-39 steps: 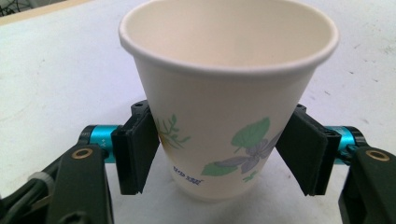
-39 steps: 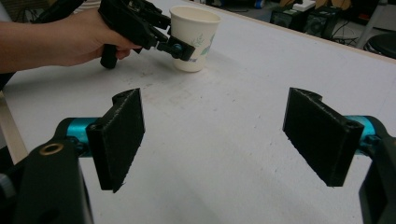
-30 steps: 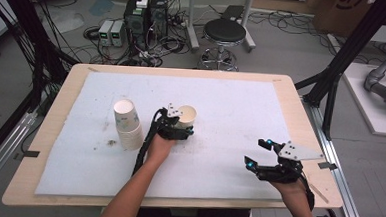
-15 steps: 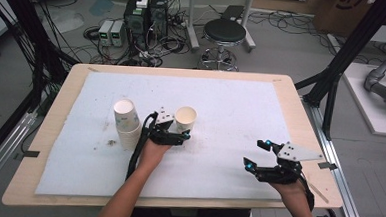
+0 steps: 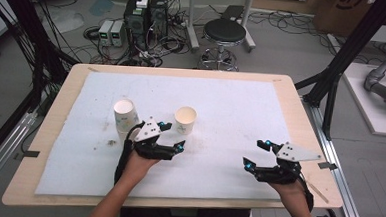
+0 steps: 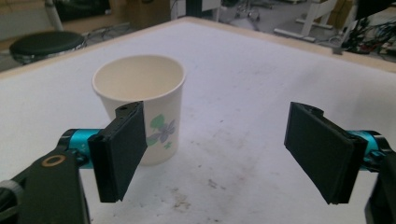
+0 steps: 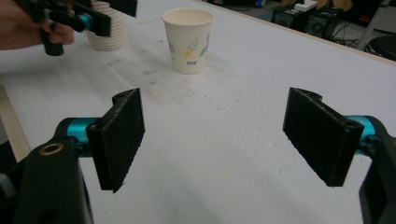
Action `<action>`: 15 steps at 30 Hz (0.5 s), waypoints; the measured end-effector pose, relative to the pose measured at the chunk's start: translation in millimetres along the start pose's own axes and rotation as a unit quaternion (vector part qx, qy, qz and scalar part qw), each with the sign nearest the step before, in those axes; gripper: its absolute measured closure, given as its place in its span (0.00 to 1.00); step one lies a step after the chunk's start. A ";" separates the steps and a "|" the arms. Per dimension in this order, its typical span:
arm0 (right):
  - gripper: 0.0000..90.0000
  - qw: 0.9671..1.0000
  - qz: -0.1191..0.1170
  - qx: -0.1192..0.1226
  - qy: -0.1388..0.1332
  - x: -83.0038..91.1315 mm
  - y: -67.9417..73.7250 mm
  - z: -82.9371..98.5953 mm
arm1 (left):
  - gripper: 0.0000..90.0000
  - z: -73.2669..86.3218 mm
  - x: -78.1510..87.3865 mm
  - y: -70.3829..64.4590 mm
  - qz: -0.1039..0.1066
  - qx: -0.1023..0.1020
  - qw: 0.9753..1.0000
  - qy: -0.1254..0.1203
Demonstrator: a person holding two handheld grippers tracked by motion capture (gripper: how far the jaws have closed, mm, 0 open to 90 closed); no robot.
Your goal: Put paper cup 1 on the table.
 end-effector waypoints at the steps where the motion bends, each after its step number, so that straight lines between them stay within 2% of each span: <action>1: 0.24 1.000 0.003 0.002 0.001 -0.4 0.0 0.1 | 0.24 -2.2 4.1 -2.6 0.001 -0.005 1.000 -0.006; 5: 0.24 1.000 0.014 0.008 0.005 -1.1 -0.6 0.8 | 0.23 -9.4 18.7 -11.6 0.011 -0.014 0.999 -0.032; 15: 0.24 1.000 0.027 0.008 0.007 -1.7 -0.9 0.8 | 0.22 -5.8 44.1 -18.4 -0.004 -0.020 0.999 -0.044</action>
Point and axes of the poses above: each handheld gripper's, and its own axes: x roughly backward along the jaws, z roughly out of its underside, y roughly to its left, the point moved 4 cm from there along -x, roughly forward along the jaws, and after that the axes turned 12 degrees about z, right-handed, at the moved point
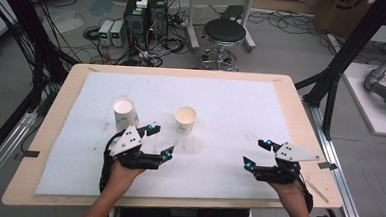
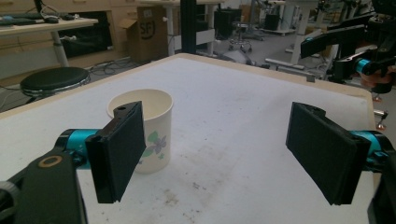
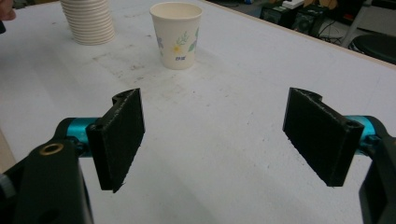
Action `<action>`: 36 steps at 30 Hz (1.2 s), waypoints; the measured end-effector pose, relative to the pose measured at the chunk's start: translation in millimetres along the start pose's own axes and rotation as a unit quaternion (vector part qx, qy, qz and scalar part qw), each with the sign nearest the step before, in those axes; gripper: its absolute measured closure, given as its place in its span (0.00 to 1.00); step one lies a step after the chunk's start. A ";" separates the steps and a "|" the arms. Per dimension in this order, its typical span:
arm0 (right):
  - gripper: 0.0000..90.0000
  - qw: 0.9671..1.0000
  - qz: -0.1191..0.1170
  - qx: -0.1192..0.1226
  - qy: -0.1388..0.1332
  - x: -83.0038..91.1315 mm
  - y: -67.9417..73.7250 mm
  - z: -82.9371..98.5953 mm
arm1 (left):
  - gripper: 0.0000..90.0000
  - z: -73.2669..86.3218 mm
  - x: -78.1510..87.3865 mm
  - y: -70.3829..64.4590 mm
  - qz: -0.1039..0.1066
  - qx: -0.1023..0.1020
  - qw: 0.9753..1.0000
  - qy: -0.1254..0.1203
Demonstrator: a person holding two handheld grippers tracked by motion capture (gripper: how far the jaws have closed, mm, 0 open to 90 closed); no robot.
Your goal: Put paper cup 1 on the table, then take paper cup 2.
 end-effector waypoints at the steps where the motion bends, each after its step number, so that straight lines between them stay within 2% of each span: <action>1: 0.24 1.000 0.003 0.001 0.000 -0.3 -0.5 0.1 | 0.21 0.3 1.6 0.1 -0.004 0.001 1.000 -0.001; 4: 0.24 1.000 0.007 0.003 0.001 -0.2 -0.6 0.9 | 0.18 2.1 9.9 0.5 -0.014 0.009 1.000 -0.012; 12: 0.24 1.000 0.007 -0.003 0.000 0.7 -1.1 0.6 | 0.18 2.5 25.5 -0.4 -0.019 0.003 0.999 -0.032; 17: 0.24 1.000 0.006 -0.002 -0.001 0.5 -1.6 0.6 | 0.18 4.5 26.9 1.2 -0.022 0.006 0.999 -0.030; 19: 0.24 1.000 0.008 -0.002 -0.003 1.5 -2.7 0.8 | 0.19 6.0 27.1 1.3 -0.024 0.005 0.999 -0.022; 36: 0.24 1.000 0.006 -0.009 -0.005 2.1 -5.4 1.5 | 0.19 6.8 29.7 3.3 -0.025 0.006 0.999 -0.026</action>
Point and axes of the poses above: each handheld gripper's, and its own axes: x roughly backward along the jaws, z roughly out of its underside, y roughly to its left, the point moved 4 cm from there along -x, roughly forward along the jaws, and after that the axes turned 12 degrees about z, right-handed, at the moved point
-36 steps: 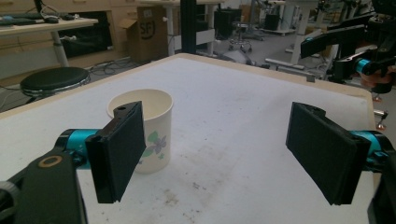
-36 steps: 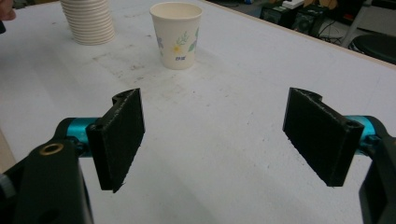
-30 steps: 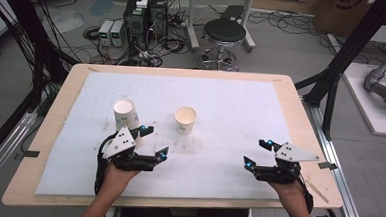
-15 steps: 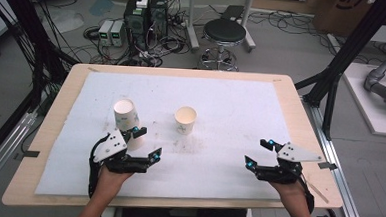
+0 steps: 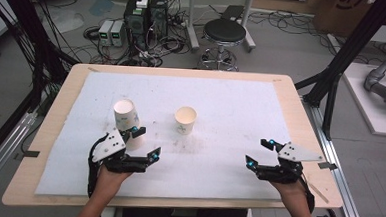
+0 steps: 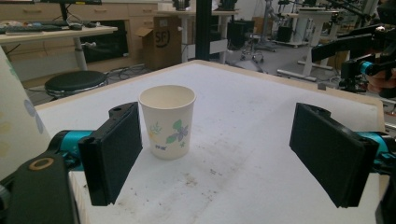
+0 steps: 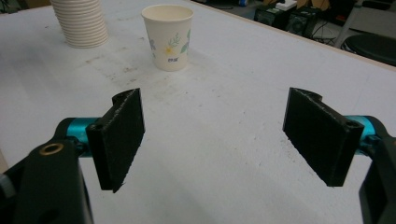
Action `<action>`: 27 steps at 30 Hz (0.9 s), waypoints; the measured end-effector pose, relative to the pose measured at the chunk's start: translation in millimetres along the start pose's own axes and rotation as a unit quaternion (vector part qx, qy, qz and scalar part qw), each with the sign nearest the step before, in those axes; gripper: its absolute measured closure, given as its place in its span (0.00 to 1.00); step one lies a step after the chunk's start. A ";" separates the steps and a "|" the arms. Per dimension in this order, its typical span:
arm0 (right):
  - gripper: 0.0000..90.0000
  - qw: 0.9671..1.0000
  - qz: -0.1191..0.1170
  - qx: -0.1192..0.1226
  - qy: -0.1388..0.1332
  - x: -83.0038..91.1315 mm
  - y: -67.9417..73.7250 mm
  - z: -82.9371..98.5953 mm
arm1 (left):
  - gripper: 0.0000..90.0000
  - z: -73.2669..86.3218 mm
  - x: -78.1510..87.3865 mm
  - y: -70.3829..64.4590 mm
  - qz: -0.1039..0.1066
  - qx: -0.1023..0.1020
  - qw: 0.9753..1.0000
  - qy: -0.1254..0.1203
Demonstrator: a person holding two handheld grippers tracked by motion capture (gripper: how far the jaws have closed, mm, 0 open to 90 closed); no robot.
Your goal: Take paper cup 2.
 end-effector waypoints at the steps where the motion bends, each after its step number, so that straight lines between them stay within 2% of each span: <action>1: 0.24 1.000 -0.001 0.000 0.000 0.0 0.0 -0.3 | 0.19 0.0 0.2 -0.1 0.001 0.000 1.000 0.000; 13: 0.24 1.000 -0.002 0.001 -0.001 2.1 -0.8 1.0 | 0.20 -5.1 8.5 -2.7 -0.006 0.002 1.000 -0.004; 20: 0.24 1.000 -0.010 0.001 -0.004 1.7 3.3 -1.2 | 0.20 -17.3 25.8 -6.6 -0.015 0.006 1.000 -0.024; 27: 0.24 1.000 -0.018 0.006 -0.002 -0.6 8.1 -3.3 | 0.19 -25.7 43.2 -5.5 -0.027 0.006 0.999 -0.028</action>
Point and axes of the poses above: each handheld gripper's, and its own axes: x roughly backward along the jaws, z roughly out of its underside, y roughly to its left, the point moved 4 cm from there along -x, roughly forward along the jaws, and after that the axes turned 12 degrees about z, right-handed, at the moved point
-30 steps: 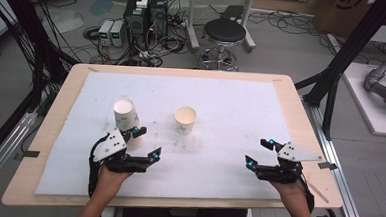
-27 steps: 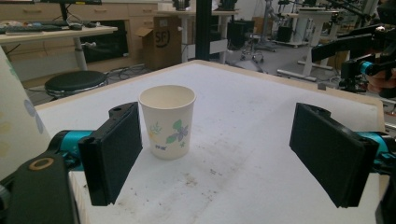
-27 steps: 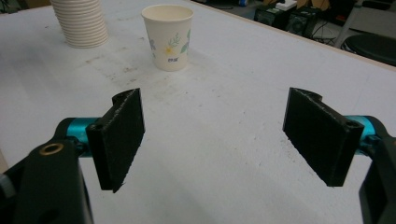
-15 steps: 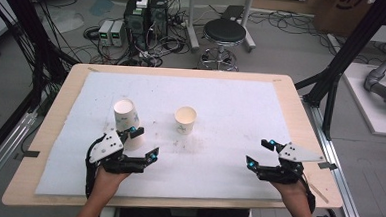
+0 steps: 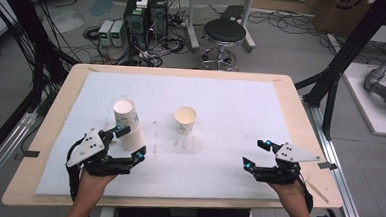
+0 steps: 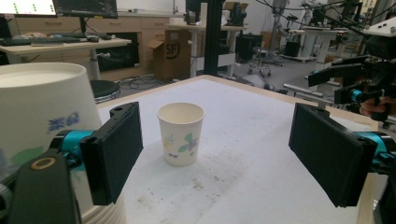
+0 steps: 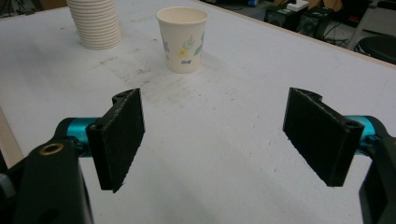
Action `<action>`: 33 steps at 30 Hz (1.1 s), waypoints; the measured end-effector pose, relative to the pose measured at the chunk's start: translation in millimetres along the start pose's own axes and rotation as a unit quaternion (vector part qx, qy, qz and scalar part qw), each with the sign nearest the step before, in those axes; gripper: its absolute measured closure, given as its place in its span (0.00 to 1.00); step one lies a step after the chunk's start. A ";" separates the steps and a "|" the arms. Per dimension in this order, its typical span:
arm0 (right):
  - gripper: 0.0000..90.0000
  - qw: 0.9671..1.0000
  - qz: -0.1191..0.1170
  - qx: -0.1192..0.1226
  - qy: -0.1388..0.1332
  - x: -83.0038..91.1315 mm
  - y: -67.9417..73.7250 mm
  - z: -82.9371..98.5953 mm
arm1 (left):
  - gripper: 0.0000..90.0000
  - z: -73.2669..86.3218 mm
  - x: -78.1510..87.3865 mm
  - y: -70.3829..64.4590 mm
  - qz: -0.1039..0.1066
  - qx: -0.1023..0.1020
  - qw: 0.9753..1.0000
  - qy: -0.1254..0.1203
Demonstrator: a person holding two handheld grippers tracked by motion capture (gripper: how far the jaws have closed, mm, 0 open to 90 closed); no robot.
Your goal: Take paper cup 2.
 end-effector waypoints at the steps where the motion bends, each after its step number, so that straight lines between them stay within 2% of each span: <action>1: 0.24 1.000 -0.001 -0.002 0.001 -0.1 0.5 -0.3 | 0.19 -1.4 2.1 0.8 -0.001 0.000 1.000 0.001; 9: 0.24 1.000 -0.003 -0.004 0.000 0.7 0.6 -1.2 | 0.19 -9.4 16.6 9.9 -0.024 0.001 1.000 0.000; 16: 0.24 1.000 -0.005 -0.004 0.000 0.9 0.5 -1.1 | 0.19 -17.7 24.2 22.0 -0.045 0.005 0.999 0.016; 20: 0.24 1.000 -0.005 -0.008 -0.002 1.3 -0.5 -1.0 | 0.18 -22.2 24.2 31.9 -0.062 0.005 0.998 0.024; 33: 0.24 1.000 -0.006 -0.013 -0.003 1.3 -0.8 -1.8 | 0.18 -34.8 9.5 64.5 -0.101 0.035 0.993 0.052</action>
Point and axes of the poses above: each handheld gripper's, and its own axes: x roughly backward along the jaws, z roughly out of its underside, y roughly to its left, the point moved 4 cm from there along -x, roughly forward along the jaws, and after that the axes turned 12 degrees about z, right-handed, at the moved point
